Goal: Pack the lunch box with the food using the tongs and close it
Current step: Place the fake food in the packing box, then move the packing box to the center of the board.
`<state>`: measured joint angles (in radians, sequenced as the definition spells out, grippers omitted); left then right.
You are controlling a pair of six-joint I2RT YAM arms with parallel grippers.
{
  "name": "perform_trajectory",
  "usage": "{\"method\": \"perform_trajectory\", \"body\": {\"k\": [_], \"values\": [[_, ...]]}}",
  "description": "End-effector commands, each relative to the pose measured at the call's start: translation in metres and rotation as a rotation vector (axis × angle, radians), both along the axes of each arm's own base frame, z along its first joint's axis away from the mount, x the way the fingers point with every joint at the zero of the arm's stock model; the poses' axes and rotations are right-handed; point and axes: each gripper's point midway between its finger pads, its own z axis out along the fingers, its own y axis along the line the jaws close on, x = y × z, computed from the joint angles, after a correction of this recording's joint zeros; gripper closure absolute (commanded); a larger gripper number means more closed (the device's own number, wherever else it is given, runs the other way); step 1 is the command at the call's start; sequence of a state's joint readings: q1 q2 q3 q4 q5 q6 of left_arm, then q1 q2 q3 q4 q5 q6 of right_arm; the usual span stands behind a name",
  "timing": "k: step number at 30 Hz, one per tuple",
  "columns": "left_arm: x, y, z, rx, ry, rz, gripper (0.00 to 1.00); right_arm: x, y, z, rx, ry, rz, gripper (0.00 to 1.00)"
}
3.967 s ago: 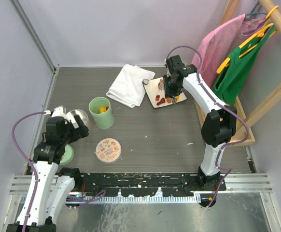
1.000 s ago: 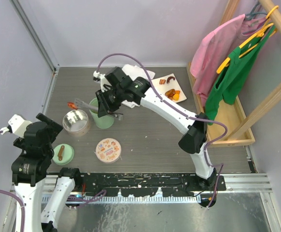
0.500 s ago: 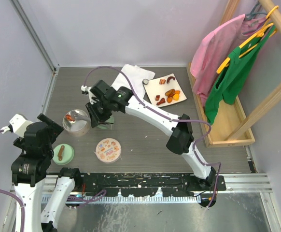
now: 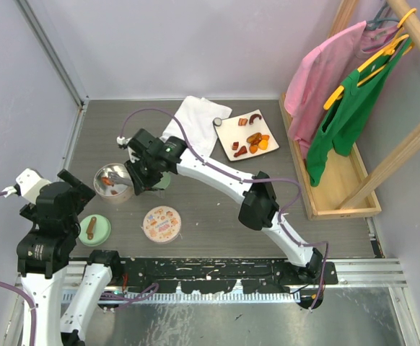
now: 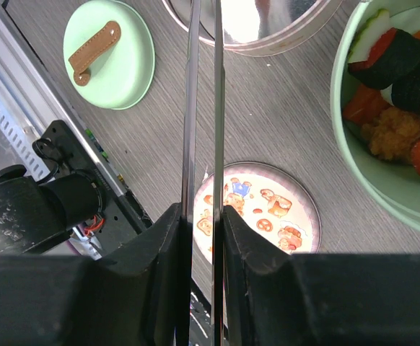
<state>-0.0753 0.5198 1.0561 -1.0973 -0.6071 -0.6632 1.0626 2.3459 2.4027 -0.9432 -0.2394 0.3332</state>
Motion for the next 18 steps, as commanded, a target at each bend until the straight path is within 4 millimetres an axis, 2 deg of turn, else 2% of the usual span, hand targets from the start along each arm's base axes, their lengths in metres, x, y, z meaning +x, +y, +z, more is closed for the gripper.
{"method": "perform_trajectory", "body": {"k": [1,5,9,13,18], "values": [[0.004,0.002,0.011,0.020,-0.035,0.000,0.02,-0.001,0.019,0.037,0.106,-0.065,0.010,0.74],[0.004,0.002,0.008,0.022,-0.030,-0.003,0.02,-0.007,0.021,0.035,0.102,-0.058,0.024,0.67],[0.005,0.002,0.008,0.029,-0.023,-0.009,0.02,-0.005,0.018,0.044,0.108,-0.082,0.019,0.59],[0.006,0.000,0.007,0.026,-0.021,-0.019,0.02,-0.004,0.014,0.061,0.129,-0.106,0.016,0.56],[0.008,-0.002,0.002,0.020,-0.014,-0.031,0.02,-0.010,0.008,0.092,0.184,-0.128,0.023,0.56]]}}
